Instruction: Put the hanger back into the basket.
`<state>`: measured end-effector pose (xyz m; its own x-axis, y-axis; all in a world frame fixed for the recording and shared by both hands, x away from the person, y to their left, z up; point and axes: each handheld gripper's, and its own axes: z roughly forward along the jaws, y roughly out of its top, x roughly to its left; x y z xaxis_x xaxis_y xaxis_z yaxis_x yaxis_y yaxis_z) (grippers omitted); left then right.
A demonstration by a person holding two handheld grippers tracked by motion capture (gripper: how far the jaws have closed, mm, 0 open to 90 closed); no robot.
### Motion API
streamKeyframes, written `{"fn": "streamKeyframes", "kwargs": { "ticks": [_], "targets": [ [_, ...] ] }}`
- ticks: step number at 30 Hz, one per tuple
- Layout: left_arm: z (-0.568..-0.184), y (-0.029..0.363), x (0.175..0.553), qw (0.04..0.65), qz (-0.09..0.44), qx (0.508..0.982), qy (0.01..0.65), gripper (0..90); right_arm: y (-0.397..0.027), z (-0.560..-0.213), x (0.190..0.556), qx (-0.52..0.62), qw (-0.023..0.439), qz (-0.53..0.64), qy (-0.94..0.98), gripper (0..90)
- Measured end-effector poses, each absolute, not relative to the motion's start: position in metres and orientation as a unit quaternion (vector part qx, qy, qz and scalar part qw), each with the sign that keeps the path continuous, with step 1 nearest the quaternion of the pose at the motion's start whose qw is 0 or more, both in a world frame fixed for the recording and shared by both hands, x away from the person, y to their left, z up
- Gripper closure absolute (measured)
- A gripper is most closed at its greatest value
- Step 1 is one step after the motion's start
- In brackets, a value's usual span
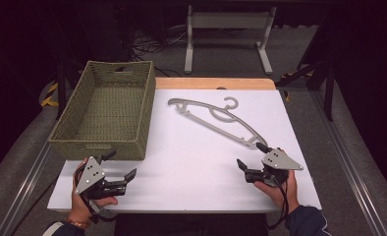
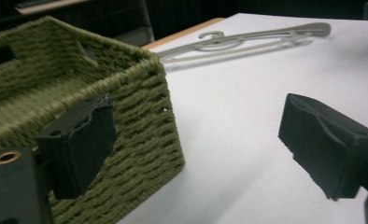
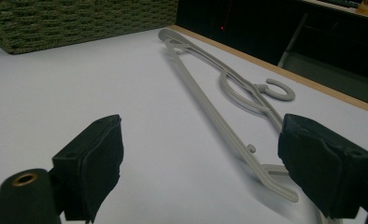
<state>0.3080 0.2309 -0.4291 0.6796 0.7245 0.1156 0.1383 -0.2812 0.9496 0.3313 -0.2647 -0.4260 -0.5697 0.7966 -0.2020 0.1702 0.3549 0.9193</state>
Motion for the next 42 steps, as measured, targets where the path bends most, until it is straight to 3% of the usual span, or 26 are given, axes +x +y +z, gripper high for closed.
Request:
{"fn": "streamKeyframes", "kwargs": {
  "ticks": [10,18,23,36,39,42],
  "targets": [
    [-0.438,0.228,0.308,0.508,0.266,0.771,0.276,14.2,-0.263,-0.423,0.332,0.314,0.320,0.473,0.759,16.6],
    [-0.443,0.230,0.316,0.484,0.260,0.781,0.295,6.5,-0.257,-0.417,0.339,0.323,0.310,0.452,0.772,18.6],
    [-0.445,0.229,0.316,0.472,0.259,0.790,0.293,4.1,-0.260,-0.411,0.347,0.307,0.275,0.454,0.790,26.8],
    [-0.449,0.229,0.318,0.446,0.268,0.805,0.284,3.8,-0.278,-0.383,0.396,0.337,0.279,0.379,0.816,21.5],
    [-0.449,0.229,0.319,0.449,0.266,0.804,0.285,4.0,-0.281,-0.382,0.405,0.344,0.282,0.370,0.815,22.1],
    [-0.449,0.229,0.318,0.450,0.266,0.803,0.286,4.2,-0.289,-0.383,0.427,0.362,0.255,0.368,0.818,26.6]
  ]
}}
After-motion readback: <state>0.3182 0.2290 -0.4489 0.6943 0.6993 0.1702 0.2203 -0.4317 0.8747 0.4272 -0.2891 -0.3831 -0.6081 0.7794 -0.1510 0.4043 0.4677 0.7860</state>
